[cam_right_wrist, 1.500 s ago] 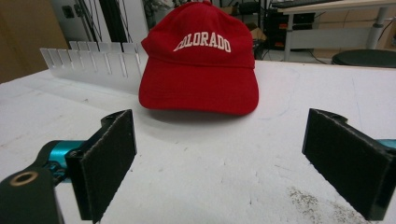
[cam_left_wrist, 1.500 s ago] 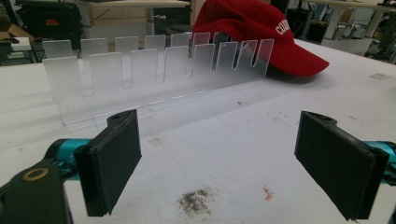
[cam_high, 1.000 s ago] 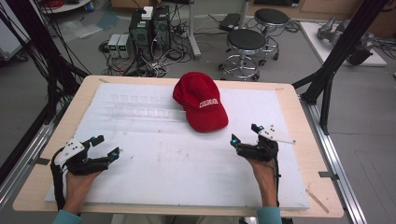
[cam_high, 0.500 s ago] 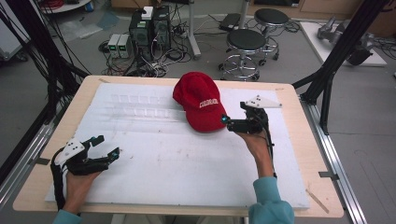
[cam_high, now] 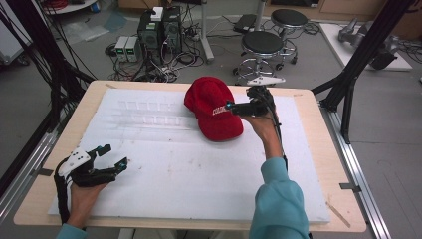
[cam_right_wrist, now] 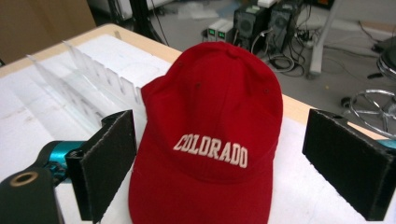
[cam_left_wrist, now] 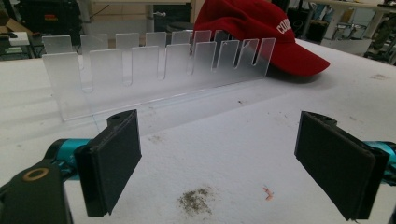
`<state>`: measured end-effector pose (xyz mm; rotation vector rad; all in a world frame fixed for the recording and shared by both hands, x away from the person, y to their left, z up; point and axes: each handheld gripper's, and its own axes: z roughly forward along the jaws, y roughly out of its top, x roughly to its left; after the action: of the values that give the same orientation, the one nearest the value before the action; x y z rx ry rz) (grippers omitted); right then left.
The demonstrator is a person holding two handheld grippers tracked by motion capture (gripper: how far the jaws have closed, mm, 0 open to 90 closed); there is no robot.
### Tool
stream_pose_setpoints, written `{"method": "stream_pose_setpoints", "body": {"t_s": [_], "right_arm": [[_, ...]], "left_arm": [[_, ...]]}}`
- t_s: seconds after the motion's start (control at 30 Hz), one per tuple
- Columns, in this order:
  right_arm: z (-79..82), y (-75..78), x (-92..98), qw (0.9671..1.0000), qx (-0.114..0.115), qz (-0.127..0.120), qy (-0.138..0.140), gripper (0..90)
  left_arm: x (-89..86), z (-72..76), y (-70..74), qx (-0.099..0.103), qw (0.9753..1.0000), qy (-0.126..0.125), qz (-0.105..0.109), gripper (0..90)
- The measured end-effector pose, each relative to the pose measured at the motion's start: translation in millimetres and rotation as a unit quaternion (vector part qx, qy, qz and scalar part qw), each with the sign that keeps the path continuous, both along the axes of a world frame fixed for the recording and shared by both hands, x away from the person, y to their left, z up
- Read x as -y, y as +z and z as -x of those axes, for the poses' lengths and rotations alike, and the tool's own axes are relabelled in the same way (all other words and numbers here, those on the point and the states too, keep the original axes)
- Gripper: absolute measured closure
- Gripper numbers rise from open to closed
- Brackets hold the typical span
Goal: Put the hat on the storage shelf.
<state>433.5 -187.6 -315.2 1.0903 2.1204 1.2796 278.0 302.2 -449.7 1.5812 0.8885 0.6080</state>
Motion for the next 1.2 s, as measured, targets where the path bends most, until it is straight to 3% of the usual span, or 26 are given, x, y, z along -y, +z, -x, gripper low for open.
{"method": "stream_pose_setpoints", "body": {"t_s": [0.33, 0.57, 0.73, 0.87, 1.1, 1.2], "right_arm": [[-34.6, 10.6, -25.3, 0.9994, -0.021, 0.026, 0.011, 8.9], [-50.8, -2.6, -33.9, 0.9981, -0.040, 0.047, 0.004, 8.9], [-59.6, -13.7, -41.6, 0.9976, -0.054, 0.044, 0.003, 9.0], [-68.6, -21.0, -51.1, 0.9960, -0.066, 0.060, 0.004, 9.0], [-81.8, -32.2, -58.1, 0.9937, -0.090, 0.067, -0.003, 9.1], [-84.6, -38.0, -59.8, 0.9918, -0.099, 0.081, 0.000, 15.8]], "left_arm": [[0.3, 0.1, -0.1, 0.001, 1.0000, 0.001, -0.001, 14.7], [1.1, 0.8, 0.0, 0.006, 1.0000, -0.001, -0.006, 14.7], [1.1, 1.1, 0.0, 0.008, 0.9999, -0.001, -0.007, 14.8], [0.7, 0.3, 0.0, 0.004, 1.0000, 0.000, -0.006, 14.8], [0.7, 0.0, 0.0, 0.001, 1.0000, 0.000, -0.003, 14.8], [1.0, 0.3, 0.0, 0.002, 1.0000, 0.001, -0.005, 14.8]]}}
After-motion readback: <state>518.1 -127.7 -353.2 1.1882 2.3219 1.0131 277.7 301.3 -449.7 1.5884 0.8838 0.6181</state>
